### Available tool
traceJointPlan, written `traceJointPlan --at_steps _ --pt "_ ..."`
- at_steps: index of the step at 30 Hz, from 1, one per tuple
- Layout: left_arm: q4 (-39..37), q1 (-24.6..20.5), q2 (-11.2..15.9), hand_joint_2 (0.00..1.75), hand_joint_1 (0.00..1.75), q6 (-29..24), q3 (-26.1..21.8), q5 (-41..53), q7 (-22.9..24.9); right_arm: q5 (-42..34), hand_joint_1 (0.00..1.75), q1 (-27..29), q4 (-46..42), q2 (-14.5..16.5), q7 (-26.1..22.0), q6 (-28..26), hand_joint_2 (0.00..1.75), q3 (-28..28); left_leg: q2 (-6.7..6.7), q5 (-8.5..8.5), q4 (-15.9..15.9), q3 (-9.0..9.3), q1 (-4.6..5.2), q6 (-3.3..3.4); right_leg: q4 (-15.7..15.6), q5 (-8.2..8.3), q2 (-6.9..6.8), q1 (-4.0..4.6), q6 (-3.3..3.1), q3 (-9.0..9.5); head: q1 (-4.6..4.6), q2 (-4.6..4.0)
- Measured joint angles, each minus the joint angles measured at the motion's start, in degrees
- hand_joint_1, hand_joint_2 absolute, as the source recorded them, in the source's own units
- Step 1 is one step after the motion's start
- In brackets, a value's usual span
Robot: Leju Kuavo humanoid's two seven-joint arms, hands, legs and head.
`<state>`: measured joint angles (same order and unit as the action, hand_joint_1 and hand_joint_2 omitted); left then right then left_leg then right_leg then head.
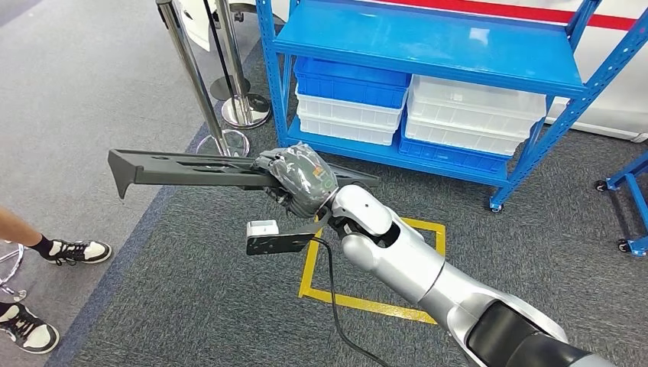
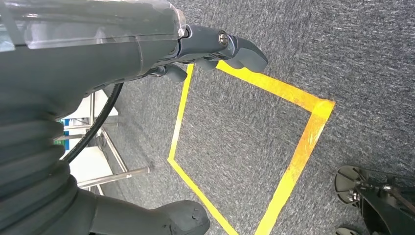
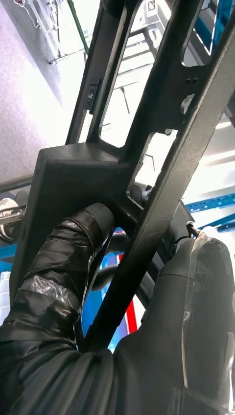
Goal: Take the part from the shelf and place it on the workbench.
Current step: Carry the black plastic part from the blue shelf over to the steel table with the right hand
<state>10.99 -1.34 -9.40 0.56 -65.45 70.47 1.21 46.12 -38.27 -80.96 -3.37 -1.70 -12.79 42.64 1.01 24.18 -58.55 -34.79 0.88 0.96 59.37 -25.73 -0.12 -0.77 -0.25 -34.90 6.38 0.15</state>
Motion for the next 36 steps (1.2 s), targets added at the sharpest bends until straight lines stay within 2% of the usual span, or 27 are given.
traceJointPlan --at_steps 16,23,29,33,36 --pt "0.0 0.0 -0.1 1.75 0.00 0.1 -0.4 0.5 0.2 -0.3 1.75 0.4 -0.4 -0.5 -0.2 -0.7 1.75 -0.5 0.00 0.00 0.0 0.01 0.00 0.00 0.0 0.00 0.00 0.00 0.00 -0.02 0.00 0.00" --pt "0.0 0.1 -0.3 1.75 0.00 -0.2 -0.4 1.1 -0.2 -1.5 1.75 4.7 -6.1 -6.1 -1.7 -1.6 1.75 -2.8 0.03 0.06 0.0 -0.02 0.00 0.09 -0.1 0.01 -0.01 0.00 0.03 0.00 0.00 0.00" --pt "0.0 0.1 -0.3 1.75 0.00 -0.3 -0.6 1.4 -0.6 -3.7 1.75 8.6 -11.4 -11.8 -3.3 -1.4 1.75 -5.3 0.03 0.23 -0.3 -0.19 0.21 0.35 -0.2 0.11 -0.04 -0.25 0.34 0.03 0.00 0.00" --pt "0.0 0.0 -0.3 1.75 0.00 -0.2 -1.0 1.3 -0.4 -3.8 1.75 8.9 -12.9 -13.2 -3.4 -0.2 1.75 -6.2 -0.01 0.40 -0.6 -0.26 0.37 0.75 -0.3 0.18 0.05 -0.42 0.72 0.03 0.00 0.00" --pt "0.0 0.0 -0.3 1.75 0.00 -0.1 -1.0 1.3 -0.3 -3.6 1.75 9.0 -13.6 -13.4 -3.4 0.0 1.75 -6.2 -0.07 -0.06 0.2 0.04 0.16 1.46 -0.3 0.12 0.06 -0.41 1.28 0.13 -0.01 0.00"
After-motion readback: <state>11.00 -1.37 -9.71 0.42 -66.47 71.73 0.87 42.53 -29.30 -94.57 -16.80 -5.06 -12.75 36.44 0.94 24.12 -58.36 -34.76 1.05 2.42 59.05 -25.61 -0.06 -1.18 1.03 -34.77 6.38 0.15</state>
